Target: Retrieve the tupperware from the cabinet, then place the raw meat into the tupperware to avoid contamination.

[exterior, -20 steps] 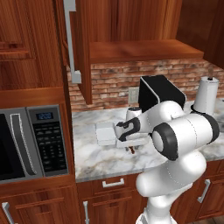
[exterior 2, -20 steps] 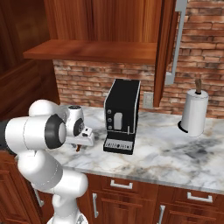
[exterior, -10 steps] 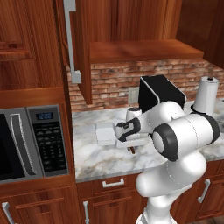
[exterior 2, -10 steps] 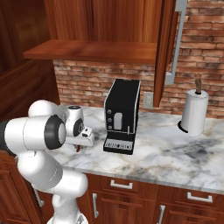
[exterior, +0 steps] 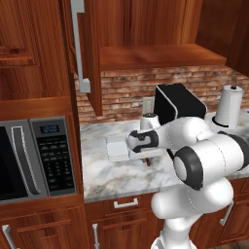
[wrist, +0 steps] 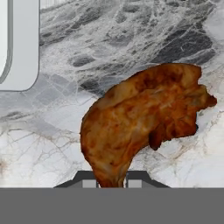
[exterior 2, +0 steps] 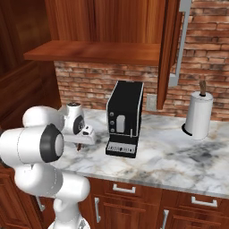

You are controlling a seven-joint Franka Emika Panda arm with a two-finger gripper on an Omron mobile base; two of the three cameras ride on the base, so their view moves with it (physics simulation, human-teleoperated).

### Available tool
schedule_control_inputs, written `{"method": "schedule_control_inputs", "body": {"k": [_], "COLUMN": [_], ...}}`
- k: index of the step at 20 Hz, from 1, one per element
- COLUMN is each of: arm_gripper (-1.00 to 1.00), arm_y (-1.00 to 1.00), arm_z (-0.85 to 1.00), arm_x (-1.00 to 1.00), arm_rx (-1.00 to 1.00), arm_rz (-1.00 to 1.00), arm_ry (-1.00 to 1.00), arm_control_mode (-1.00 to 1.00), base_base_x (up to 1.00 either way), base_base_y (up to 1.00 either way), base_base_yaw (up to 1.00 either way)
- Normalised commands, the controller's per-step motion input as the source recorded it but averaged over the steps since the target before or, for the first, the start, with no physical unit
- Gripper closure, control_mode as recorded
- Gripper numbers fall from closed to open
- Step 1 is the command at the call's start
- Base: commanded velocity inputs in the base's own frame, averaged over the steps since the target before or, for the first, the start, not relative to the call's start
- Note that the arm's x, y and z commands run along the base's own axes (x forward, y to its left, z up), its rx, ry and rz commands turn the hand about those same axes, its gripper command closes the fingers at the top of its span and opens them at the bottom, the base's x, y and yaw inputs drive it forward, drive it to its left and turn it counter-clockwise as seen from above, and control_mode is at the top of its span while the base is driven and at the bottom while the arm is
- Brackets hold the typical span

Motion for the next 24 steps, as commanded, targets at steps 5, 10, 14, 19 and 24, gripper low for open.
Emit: {"method": "schedule_control_inputs", "body": {"k": [5, 10, 14, 19, 24], "arm_gripper": [1.00, 1.00, 1.00, 1.00, 1.00], "arm_y": [0.03, 0.19, 0.32, 0.36, 0.48], "arm_z": [0.59, 0.28, 0.27, 0.32, 0.19], "arm_x": [0.05, 0.27, 0.27, 0.10, 0.02], "arm_rx": [-0.03, 0.00, 0.02, 0.03, 0.00], "arm_rz": [0.00, -0.02, -0.03, 0.00, 0.00], "arm_ry": [-0.02, -0.04, 0.00, 0.00, 0.00], "arm_control_mode": [-1.00, -1.00, -1.00, -1.00, -1.00], "base_base_x": [0.00, 0.00, 0.00, 0.00, 0.00], "base_base_y": [0.00, 0.00, 0.00, 0.00, 0.00], "base_base_yaw": [0.00, 0.00, 0.00, 0.00, 0.00]}}
